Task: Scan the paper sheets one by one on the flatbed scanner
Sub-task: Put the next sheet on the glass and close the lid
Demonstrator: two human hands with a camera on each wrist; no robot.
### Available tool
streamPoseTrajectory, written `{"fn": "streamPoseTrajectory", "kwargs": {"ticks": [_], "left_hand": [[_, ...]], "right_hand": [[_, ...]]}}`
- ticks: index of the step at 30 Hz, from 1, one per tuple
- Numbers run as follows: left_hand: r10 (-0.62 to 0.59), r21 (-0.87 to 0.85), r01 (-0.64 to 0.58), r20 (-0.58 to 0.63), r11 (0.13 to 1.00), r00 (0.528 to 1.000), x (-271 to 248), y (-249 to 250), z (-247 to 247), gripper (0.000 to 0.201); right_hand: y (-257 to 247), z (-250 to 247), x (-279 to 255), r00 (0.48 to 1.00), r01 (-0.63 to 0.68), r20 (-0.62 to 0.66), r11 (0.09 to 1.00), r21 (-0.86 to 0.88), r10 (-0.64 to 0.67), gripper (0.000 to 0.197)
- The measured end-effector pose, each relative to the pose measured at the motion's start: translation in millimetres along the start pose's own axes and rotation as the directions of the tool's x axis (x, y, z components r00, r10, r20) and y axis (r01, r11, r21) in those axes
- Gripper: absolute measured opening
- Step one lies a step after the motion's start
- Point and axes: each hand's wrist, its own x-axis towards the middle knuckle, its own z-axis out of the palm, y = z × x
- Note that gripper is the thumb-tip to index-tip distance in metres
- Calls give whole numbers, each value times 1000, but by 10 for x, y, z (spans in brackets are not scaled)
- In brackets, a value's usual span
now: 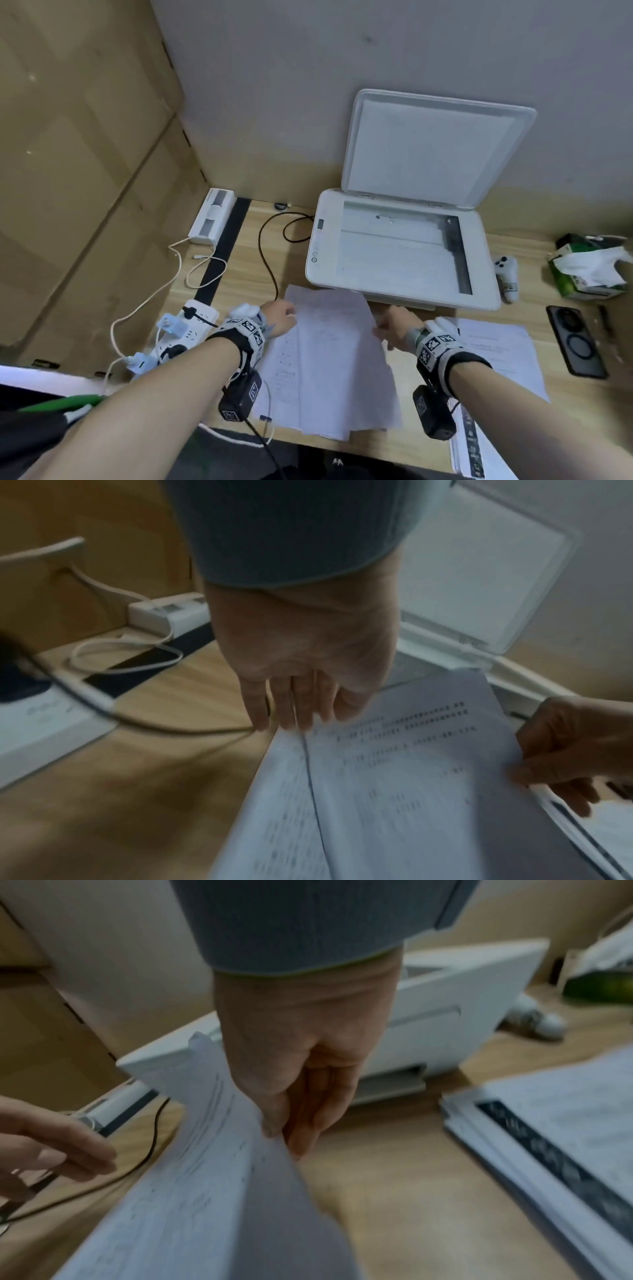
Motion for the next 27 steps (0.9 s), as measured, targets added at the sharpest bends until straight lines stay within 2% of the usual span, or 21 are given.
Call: {"fn": "streamPoseTrajectory", "kwargs": {"ticks": [4, 8, 10, 12, 15, 17, 19, 20, 22, 24, 27], "left_hand": [[116, -65, -117, -12, 991, 993, 61, 424, -471, 19], [166, -189, -169, -30, 967, 986, 18, 832, -664, 31], [190, -220, -193, -34, 956, 981, 11, 1055, -706, 34], [233, -242, -237, -48, 941, 971, 39, 1181, -704, 32], [323, -233, -336, -97, 913, 942, 174, 1339, -661, 28], [353, -173, -364, -91, 915, 931, 272, 1407, -597, 29], [339, -60, -339, -14, 939, 941, 404, 1427, -501, 46], [336, 37, -337, 41, 941, 941, 463, 1421, -449, 53], [346, 279, -363, 113, 889, 932, 563, 1351, -365, 63], [345, 408, -357, 104, 841, 933, 689, 1290, -303, 65], [347, 473, -323, 38, 820, 937, 884, 1315, -251, 66]], "right_hand": [[-31, -567, -91, 999, 24, -24, 999, 32, -23, 18], [-105, -955, -113, 996, 39, -86, 998, 44, -35, 16], [-130, -1111, -97, 987, 28, -160, 999, 31, -23, 14], [-176, -1157, -26, 961, 28, -273, 999, -45, -40, 21], [-123, -1146, 162, 921, 88, -377, 995, -45, -99, 28], [-77, -1099, 281, 911, 123, -395, 992, -13, -118, 32], [-38, -1055, 391, 916, 165, -371, 986, -1, -153, 44], [-9, -1029, 438, 920, 185, -351, 983, -6, -175, 54], [81, -1005, 486, 924, 197, -328, 980, -36, -198, 68], [276, -996, 593, 930, 160, -327, 985, -59, -171, 69], [658, -1046, 711, 933, 64, -346, 991, -122, -102, 59]]}}
